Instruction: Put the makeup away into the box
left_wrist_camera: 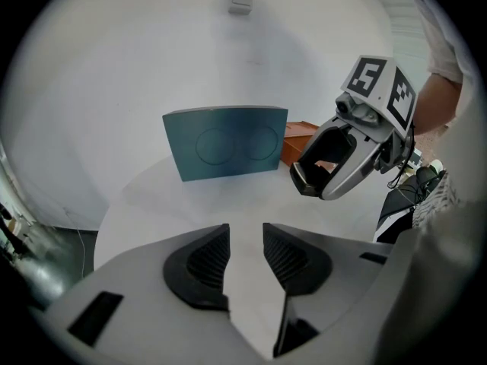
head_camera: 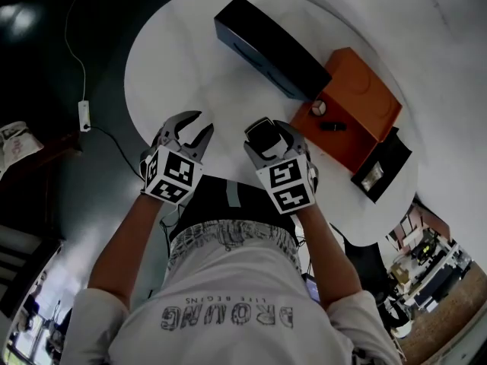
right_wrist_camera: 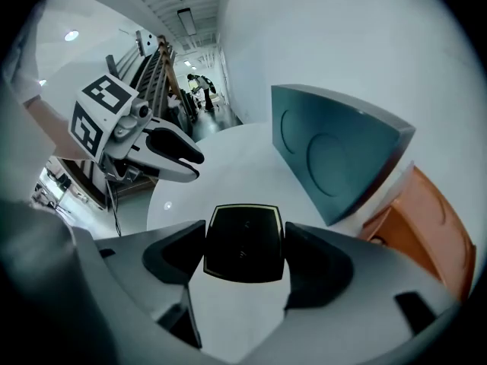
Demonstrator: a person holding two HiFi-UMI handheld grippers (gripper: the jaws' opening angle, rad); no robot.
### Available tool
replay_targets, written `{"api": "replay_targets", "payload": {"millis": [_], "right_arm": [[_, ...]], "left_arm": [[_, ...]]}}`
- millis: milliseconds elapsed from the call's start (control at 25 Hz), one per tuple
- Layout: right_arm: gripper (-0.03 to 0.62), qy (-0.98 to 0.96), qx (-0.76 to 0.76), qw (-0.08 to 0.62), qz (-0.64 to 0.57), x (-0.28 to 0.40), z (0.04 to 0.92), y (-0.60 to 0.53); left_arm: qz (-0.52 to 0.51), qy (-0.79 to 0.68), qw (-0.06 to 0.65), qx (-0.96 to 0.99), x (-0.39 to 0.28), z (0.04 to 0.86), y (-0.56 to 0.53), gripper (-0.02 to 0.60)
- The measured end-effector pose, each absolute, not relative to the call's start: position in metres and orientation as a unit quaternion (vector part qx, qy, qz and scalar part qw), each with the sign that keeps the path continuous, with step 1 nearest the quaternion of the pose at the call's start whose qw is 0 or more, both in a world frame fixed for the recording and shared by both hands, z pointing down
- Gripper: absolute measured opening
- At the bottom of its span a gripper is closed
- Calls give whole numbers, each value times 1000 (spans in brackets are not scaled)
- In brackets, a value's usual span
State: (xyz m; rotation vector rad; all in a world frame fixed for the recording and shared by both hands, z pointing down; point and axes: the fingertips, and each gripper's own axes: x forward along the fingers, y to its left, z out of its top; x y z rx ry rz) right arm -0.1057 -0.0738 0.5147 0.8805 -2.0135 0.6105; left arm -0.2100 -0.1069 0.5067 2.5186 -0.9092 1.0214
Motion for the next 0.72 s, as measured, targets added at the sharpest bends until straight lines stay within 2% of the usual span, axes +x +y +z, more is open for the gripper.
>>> {"api": "replay_targets", "payload": {"millis": [720], "right_arm": [[341,-766,452,371,266,25,480,-78]], "left_arm": [[354,-246,90,898,-101,479,-106,153]]}}
